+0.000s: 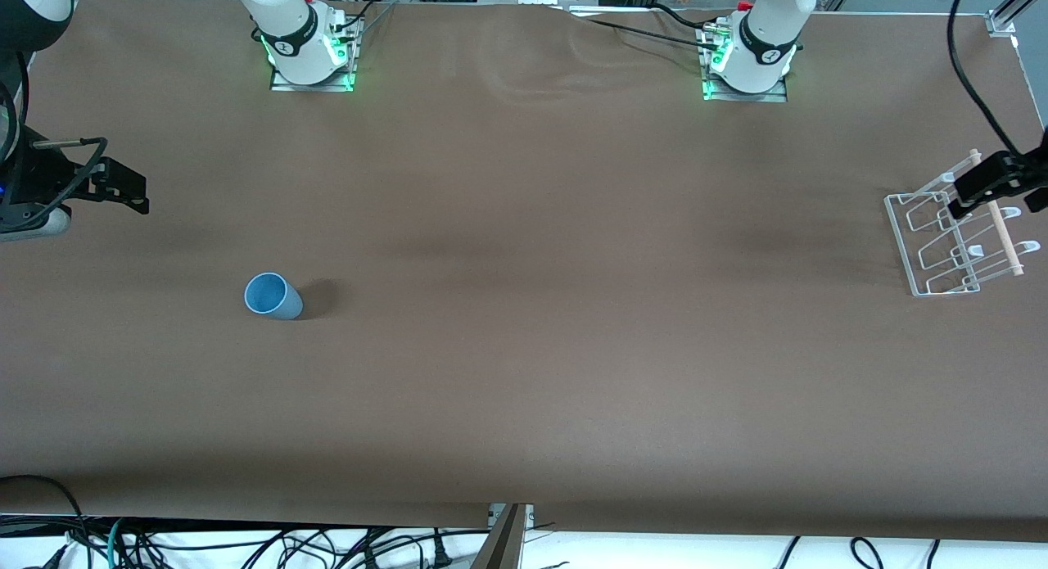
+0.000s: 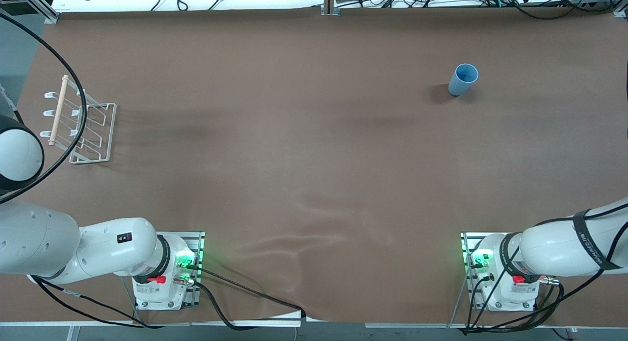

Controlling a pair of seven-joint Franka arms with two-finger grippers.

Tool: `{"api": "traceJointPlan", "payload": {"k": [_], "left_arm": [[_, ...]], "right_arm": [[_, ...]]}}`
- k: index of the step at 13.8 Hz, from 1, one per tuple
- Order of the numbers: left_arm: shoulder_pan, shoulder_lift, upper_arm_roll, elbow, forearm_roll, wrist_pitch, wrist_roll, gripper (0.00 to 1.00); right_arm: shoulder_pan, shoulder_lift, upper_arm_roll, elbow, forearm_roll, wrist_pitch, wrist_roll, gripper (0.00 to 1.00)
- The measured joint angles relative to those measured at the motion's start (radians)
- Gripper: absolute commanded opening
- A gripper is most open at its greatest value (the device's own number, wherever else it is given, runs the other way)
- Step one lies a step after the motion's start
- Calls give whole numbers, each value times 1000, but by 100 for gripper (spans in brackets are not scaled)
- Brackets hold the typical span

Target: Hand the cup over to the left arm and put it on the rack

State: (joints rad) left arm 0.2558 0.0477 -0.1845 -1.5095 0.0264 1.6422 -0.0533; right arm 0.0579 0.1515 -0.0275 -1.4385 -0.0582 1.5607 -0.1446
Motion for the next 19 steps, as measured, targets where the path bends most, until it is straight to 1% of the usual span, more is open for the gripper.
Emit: {"api": "traceJointPlan", "payload": {"k": [3, 10, 11, 13, 14, 16, 18, 19], "left_arm": [[-1, 1, -13, -1, 0, -31, 0, 100], [-17, 1, -24, -1, -1, -58, -2, 100], [-54, 1, -10, 0, -1, -74, -20, 100], [-178, 0, 76, 0, -1, -107, -80, 100], [-218, 0, 111, 0, -1, -115, -92, 100], [-266, 0, 170, -2, -1, -119, -96, 100], [-325, 1, 246, -6, -1, -120, -96, 100], [-340, 1, 263, -7, -1, -120, -96, 100]], "right_arm": [[0, 0, 0, 0, 0, 0, 1, 100], [-1, 0, 0, 0, 0, 0, 10, 100], [-1, 0, 0, 0, 0, 0, 10, 100], [-1, 0, 0, 0, 0, 0, 10, 100], [-1, 0, 0, 0, 0, 0, 11, 100], [-2, 0, 0, 0, 0, 0, 11, 100], [-7, 0, 0, -1, 0, 0, 11, 100], [-11, 0, 0, -2, 0, 0, 11, 100]]}}
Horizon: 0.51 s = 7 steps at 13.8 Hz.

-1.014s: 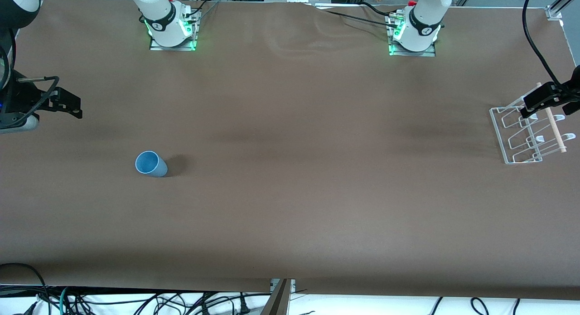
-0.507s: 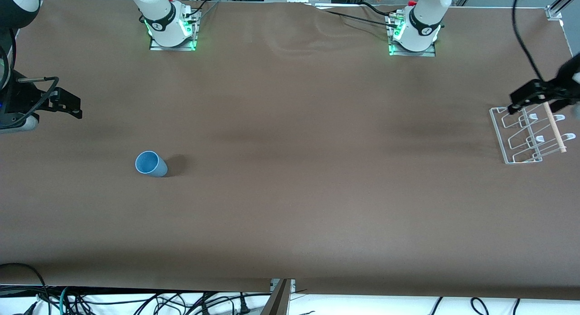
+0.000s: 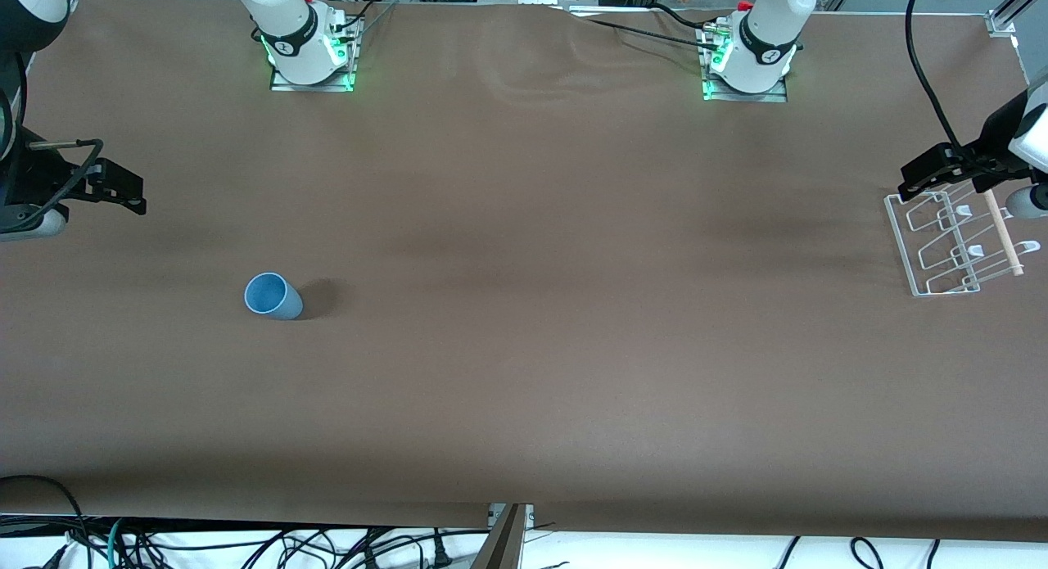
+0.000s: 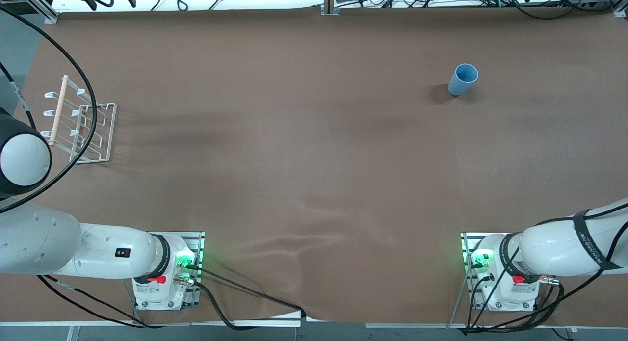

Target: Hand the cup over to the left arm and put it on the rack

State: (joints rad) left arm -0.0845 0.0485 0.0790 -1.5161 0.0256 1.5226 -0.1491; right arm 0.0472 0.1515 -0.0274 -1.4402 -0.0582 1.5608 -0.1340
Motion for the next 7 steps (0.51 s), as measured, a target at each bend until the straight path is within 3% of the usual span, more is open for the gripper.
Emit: {"api": "traceJointPlan", "payload": {"k": [7], "left_arm": [[-24, 10, 5, 0, 0, 2, 0, 100]], "right_arm": [[-6, 14, 0, -44, -3, 42, 0, 100]]}}
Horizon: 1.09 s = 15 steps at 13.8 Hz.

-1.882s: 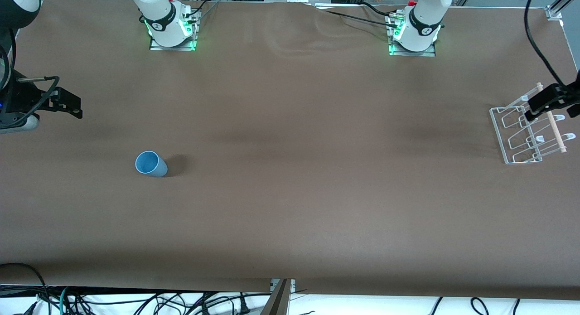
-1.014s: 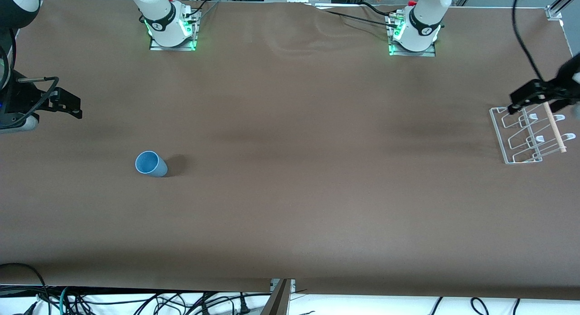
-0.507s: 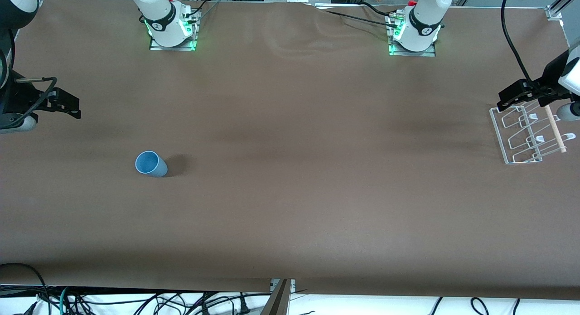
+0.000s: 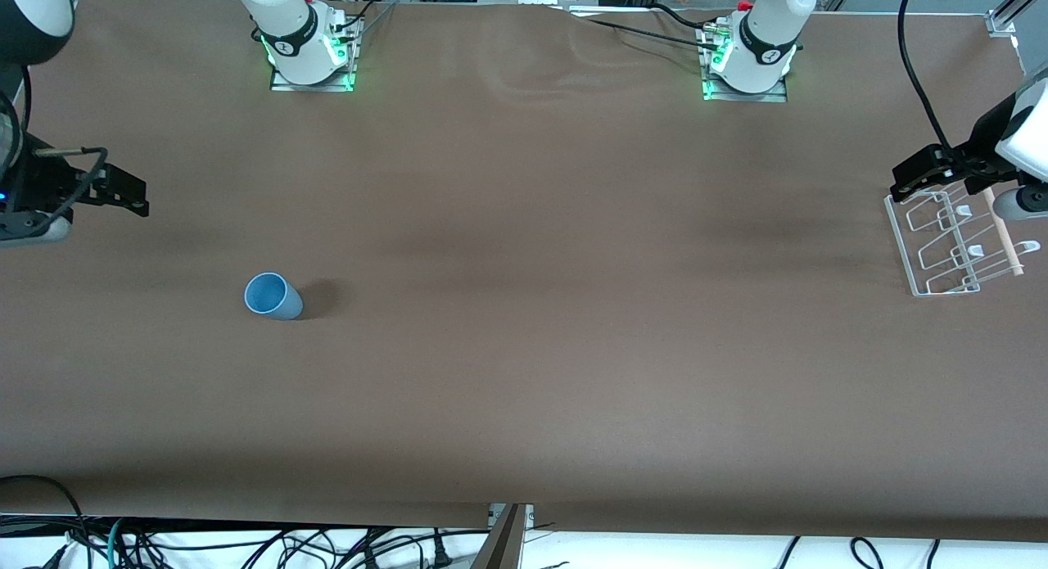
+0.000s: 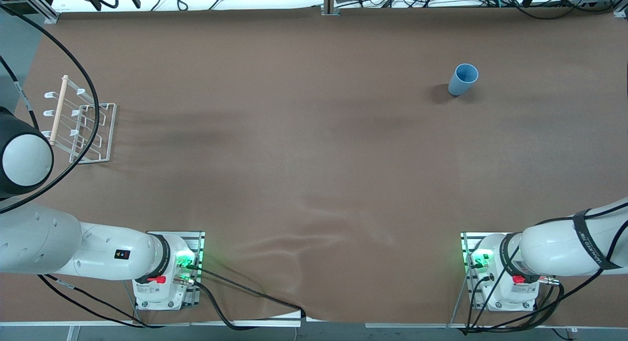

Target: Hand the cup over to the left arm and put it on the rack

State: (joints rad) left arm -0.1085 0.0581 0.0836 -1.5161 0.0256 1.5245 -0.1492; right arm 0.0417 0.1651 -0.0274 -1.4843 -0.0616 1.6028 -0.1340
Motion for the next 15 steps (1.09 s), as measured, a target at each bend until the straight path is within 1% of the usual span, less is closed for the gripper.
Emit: {"api": "traceJointPlan", "payload": {"k": [3, 6, 9, 12, 15], "left_arm": [[0, 6, 0, 0, 0, 1, 0, 100], [0, 6, 2, 1, 0, 2, 0, 100], [0, 6, 6, 1, 0, 2, 0, 100], [-1, 6, 6, 1, -3, 2, -3, 100], [-3, 6, 5, 2, -14, 4, -5, 100]], "right_arm": [[-3, 47, -1, -52, 0, 110, 0, 100], [-8, 113, -1, -118, 0, 228, 0, 100], [-10, 187, -1, -145, 0, 311, 10, 100], [-10, 226, -1, -205, 2, 416, 14, 100], [-11, 252, -1, -277, 55, 507, 17, 100]]}}
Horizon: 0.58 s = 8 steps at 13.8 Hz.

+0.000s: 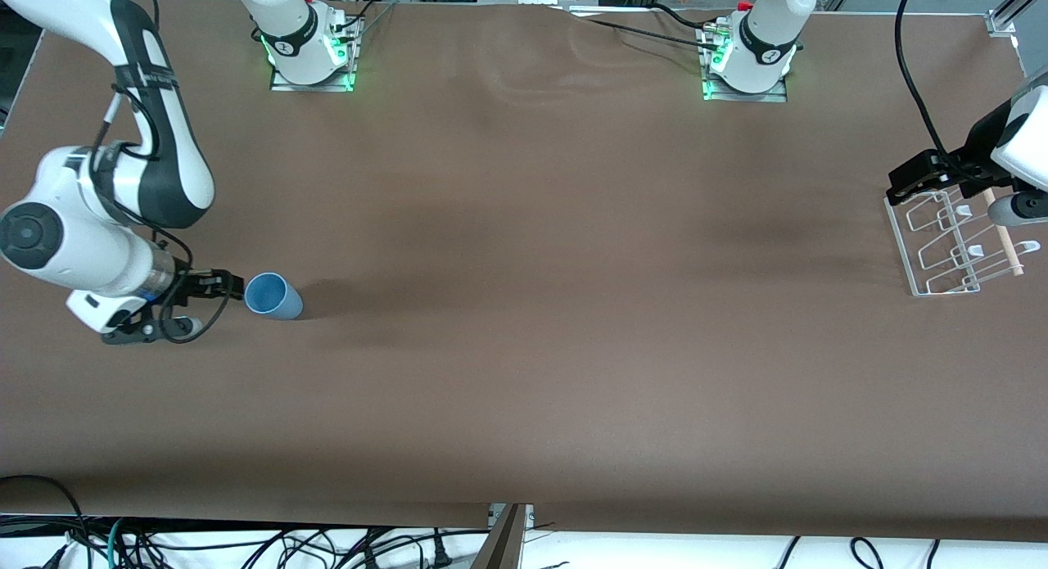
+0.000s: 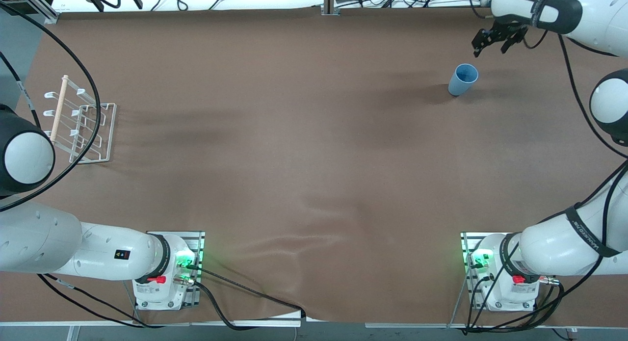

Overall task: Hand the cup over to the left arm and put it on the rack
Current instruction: 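Reach the right gripper to the blue cup and close on it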

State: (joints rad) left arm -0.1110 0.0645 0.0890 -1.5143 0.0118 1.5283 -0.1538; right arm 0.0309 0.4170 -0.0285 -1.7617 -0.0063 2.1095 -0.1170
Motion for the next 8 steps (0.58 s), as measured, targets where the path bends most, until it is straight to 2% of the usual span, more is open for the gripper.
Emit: {"api": "traceJointPlan", "payload": {"k": [8], "left_arm": [[-6, 0, -8, 0, -35, 23, -1, 100]], "right_arm": [[-4, 59, -7, -58, 17, 41, 3, 99]]}}
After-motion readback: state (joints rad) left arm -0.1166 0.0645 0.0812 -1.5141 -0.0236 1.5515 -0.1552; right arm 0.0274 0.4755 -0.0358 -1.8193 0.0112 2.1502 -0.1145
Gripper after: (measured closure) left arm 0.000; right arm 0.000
